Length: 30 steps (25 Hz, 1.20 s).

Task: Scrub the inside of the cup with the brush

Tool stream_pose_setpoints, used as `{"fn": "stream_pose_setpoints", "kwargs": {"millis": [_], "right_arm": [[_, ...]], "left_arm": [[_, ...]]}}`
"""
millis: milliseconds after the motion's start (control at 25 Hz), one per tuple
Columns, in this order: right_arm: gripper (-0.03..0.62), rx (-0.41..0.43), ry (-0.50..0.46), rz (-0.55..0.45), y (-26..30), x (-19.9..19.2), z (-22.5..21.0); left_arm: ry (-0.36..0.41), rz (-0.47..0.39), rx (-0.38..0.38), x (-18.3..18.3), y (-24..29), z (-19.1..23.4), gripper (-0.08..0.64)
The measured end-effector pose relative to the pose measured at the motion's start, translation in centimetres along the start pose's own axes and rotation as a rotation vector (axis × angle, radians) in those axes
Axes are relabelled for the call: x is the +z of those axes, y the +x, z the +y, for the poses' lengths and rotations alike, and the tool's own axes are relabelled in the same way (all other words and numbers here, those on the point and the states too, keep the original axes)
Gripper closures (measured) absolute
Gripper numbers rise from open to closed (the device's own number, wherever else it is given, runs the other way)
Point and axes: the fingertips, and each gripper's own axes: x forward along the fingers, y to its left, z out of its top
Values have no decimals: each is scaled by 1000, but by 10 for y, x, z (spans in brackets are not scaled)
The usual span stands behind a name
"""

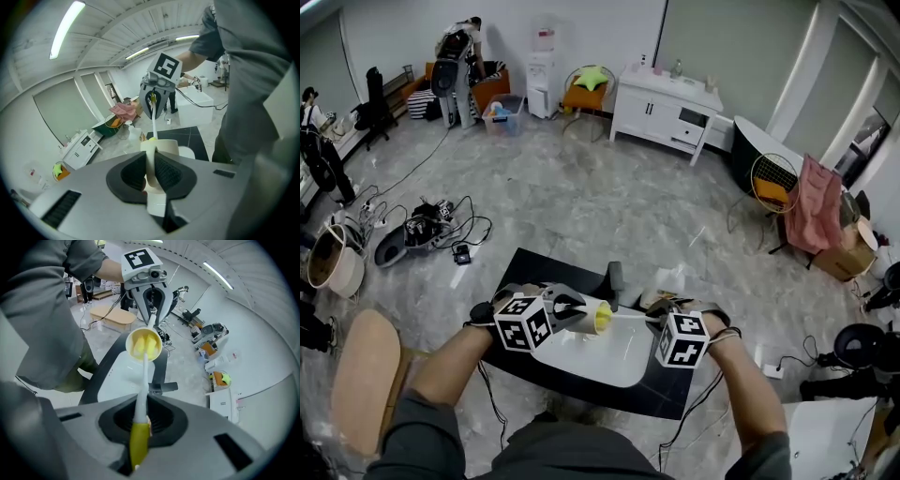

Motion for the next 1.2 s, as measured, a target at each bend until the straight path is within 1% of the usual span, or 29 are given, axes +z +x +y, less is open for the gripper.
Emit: {"fn": "stream_pose_setpoints", "kwargs": {"millis": [120, 280, 400, 520, 600, 720, 840, 960, 1080, 1200], "right_arm": [[569, 17, -31, 32, 6, -3, 4], [569, 44, -51, 27, 6, -2, 20], [569, 50, -67, 14, -3, 4, 27], [569, 44, -86, 26, -13, 7, 16], [568, 52, -98, 51, -15, 6, 7], [568, 66, -86, 70, -13, 2, -3], [568, 74, -73, 81, -8, -1, -4], [569, 90, -83, 94, 0, -4, 7], [569, 115, -92, 84, 2, -2, 23], [569, 123, -112, 72, -2, 6, 32]], "left_arm": [[-20, -6, 10, -1, -1, 6, 522], [-44, 8, 15, -8, 3, 11, 522], [-39, 25, -13, -11, 11, 2, 523], [-26, 31, -52, -10, 17, -8, 523], [-22, 22, -62, -7, 18, -11, 523], [-25, 1, -49, -1, 17, -8, 523], [-40, -20, -32, 2, 13, -3, 523], [-58, -22, -19, -1, 13, -1, 522], [-78, -13, -8, -7, 14, 2, 523], [-90, -6, -18, -13, 17, 1, 525]]}}
